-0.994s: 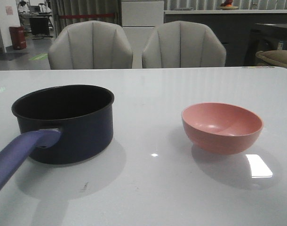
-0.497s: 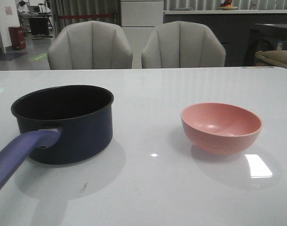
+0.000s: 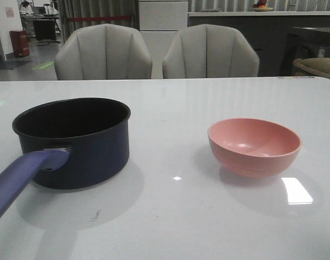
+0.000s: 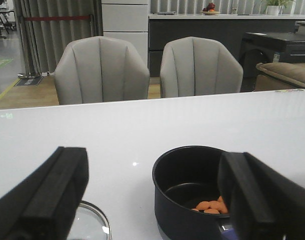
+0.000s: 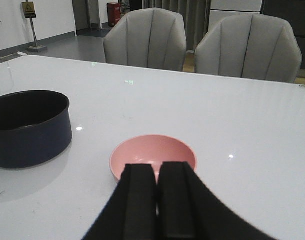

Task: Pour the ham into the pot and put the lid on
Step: 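Lower the left gripper to the glass lid and grasp its purple knob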

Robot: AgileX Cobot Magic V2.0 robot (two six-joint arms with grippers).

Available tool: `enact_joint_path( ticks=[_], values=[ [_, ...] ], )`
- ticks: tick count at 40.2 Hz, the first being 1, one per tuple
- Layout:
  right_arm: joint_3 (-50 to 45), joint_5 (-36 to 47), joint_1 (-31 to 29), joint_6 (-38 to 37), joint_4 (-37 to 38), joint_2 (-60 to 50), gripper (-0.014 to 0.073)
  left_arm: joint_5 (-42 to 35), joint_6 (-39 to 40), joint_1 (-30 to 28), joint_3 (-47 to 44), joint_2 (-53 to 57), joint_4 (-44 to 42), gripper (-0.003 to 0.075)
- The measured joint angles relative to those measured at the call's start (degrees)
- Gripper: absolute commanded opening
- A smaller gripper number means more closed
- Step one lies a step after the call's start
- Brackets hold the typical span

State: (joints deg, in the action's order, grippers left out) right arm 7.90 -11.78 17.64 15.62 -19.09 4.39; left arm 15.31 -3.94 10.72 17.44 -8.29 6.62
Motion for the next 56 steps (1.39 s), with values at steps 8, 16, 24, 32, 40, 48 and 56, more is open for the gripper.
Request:
enact_joint_path(
  ticks=[8, 16, 24, 32, 40, 48, 56],
  values=[
    [0.00, 0.00, 0.00, 0.00, 0.00, 0.00, 0.0148, 2.62, 0.00, -0.13, 3.87, -3.88, 0.00, 0.0577],
    [0.00, 0.00, 0.00, 0.00, 0.00, 0.00, 0.0148, 5.20, 0.00, -2.16, 10.20, -13.14, 0.00, 0.0608],
    [0.00, 0.00, 0.00, 0.00, 0.00, 0.00, 0.0148, 12.96, 1.12, -6.94, 17.66, -25.20, 0.00, 0.0709],
    [0.00, 0.00, 0.00, 0.00, -0.10, 0.00, 0.0148, 19.14, 1.98, -12.56, 24.48, -37.84, 0.00, 0.0709],
    [0.00, 0.00, 0.00, 0.00, -0.10, 0.00, 0.0148, 21.82, 2.61, -14.79, 29.19, -49.49, 0.00, 0.0709],
    [0.00, 0.00, 0.00, 0.00, -0.10, 0.00, 0.0148, 25.96, 5.03, -18.50, 33.75, -61.21, 0.40, 0.0709],
    [0.00, 0.00, 0.00, 0.00, -0.10, 0.00, 0.0148, 30.22, 5.52, -21.09, 38.85, -71.35, 0.63, 0.0708]
  ],
)
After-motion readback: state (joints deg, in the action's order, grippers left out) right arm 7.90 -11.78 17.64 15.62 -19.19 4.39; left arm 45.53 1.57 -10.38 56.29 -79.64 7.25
